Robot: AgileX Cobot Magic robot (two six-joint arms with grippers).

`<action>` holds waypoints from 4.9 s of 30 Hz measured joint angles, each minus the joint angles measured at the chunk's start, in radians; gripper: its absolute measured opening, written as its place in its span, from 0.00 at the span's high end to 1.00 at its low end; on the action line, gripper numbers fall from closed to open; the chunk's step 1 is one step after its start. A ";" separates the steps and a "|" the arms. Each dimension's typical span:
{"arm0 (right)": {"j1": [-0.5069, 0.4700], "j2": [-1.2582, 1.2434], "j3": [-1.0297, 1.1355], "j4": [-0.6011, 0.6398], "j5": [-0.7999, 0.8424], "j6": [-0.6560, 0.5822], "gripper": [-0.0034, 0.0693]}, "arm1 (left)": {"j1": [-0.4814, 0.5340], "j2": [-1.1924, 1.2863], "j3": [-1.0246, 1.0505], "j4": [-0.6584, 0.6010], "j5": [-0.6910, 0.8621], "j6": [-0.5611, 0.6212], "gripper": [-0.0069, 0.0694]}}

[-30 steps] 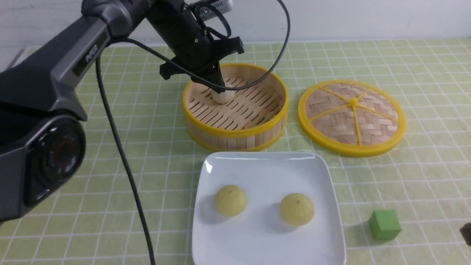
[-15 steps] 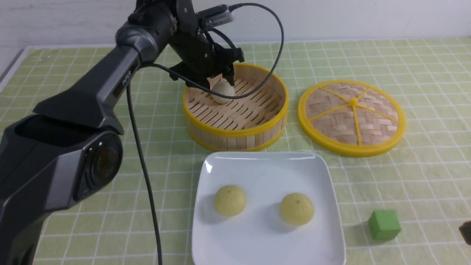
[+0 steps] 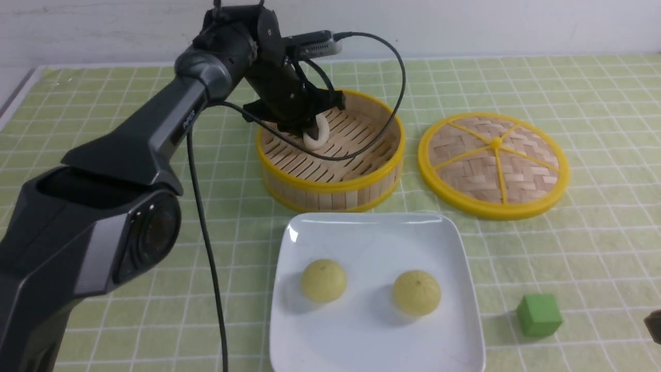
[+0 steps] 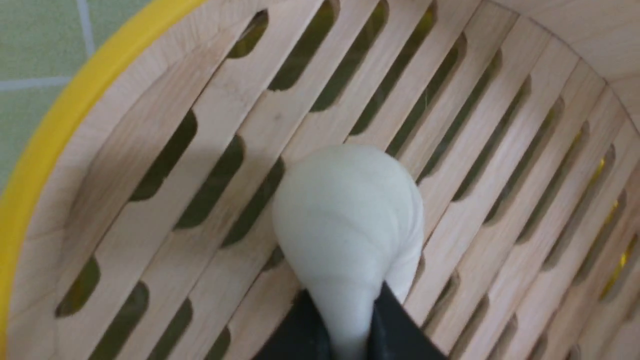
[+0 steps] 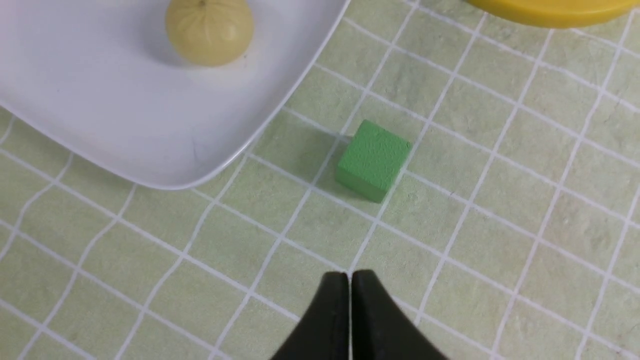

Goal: Put the steamed buns into the plate on the green tablecloth.

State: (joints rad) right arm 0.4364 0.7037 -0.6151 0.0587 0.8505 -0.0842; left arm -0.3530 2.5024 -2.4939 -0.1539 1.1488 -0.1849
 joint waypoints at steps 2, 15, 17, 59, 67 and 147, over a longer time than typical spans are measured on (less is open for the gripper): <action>0.000 0.000 0.000 0.000 0.003 0.000 0.91 | 0.000 -0.055 0.005 0.015 0.062 0.014 0.87; 0.000 0.000 0.000 0.004 0.011 0.000 0.89 | -0.001 -0.717 0.546 -0.058 0.089 0.073 0.87; 0.000 0.000 0.000 0.004 0.014 0.000 0.89 | -0.001 -0.764 0.730 -0.125 0.089 0.089 0.87; 0.000 -0.633 0.002 -0.103 0.066 0.246 0.86 | -0.207 -0.548 0.836 0.060 -0.165 0.090 0.32; 0.000 -0.638 0.231 -0.125 -0.355 0.276 0.97 | -0.207 -0.548 0.817 0.066 -0.127 0.085 0.53; -0.369 -0.716 0.632 -0.149 -0.442 0.277 0.88 | -0.207 -2.482 2.382 0.470 -0.695 -0.437 0.89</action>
State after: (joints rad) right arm 0.0672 -0.0121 0.0168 -0.0907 0.4081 0.1932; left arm -0.5603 0.0208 -0.1118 0.3164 0.4541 -0.6221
